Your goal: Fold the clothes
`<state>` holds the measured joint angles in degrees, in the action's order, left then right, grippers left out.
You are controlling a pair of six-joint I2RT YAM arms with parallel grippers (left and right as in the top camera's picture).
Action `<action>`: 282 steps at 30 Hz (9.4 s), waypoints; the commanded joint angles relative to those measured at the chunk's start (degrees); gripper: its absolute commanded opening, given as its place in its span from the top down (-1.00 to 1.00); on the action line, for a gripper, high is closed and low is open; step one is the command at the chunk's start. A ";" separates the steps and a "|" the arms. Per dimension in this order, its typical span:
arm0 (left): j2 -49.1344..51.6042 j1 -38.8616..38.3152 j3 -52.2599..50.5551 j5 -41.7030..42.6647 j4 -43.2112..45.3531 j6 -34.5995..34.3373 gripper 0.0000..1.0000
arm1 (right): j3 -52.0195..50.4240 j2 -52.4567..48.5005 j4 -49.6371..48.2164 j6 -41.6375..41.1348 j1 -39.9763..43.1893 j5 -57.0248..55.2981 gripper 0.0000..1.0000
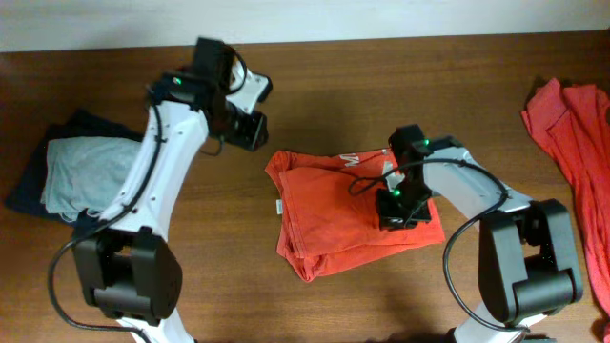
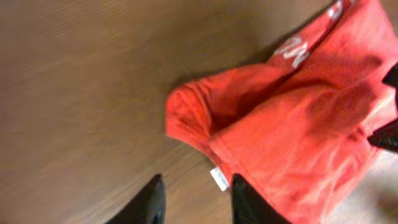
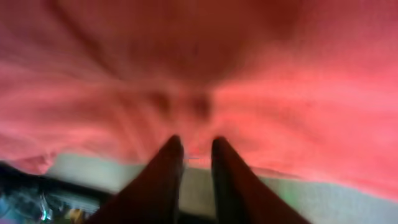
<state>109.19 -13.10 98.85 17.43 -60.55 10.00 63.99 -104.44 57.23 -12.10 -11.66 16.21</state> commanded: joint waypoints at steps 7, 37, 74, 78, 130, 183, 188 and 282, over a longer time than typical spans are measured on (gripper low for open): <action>-0.13 -3.37 -20.61 6.21 14.23 1.90 0.38 | -9.44 -0.61 -1.95 -2.38 -0.33 1.18 0.79; -0.26 1.97 5.73 -8.26 -5.73 -1.57 0.08 | -0.83 10.38 -0.79 13.16 30.69 7.85 -0.93; -0.48 6.14 15.32 -8.96 -16.26 -1.53 -0.05 | 27.78 -0.79 14.88 7.10 26.10 -15.28 0.92; -0.48 6.14 15.32 -8.96 -16.26 -1.55 -0.05 | 29.90 -0.81 18.36 6.32 21.92 -15.19 0.92; -0.46 6.12 15.32 -7.32 -15.15 -1.55 -0.22 | 11.34 1.25 -0.68 10.40 -10.64 32.52 -0.14; 0.28 -10.60 8.02 1.60 -6.01 14.29 -0.11 | 12.41 9.46 17.05 2.16 -2.19 1.66 0.92; 2.71 -12.50 0.37 1.90 -0.94 14.01 0.21 | 6.32 9.16 11.98 0.68 -2.14 0.66 0.91; 13.20 -20.20 -24.83 22.47 25.79 -57.27 0.08 | -3.06 2.86 -15.28 -9.42 -2.14 -4.57 0.92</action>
<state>121.16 -32.75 76.40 41.01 -35.42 -47.62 60.66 -100.57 41.69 -21.08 -13.54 10.83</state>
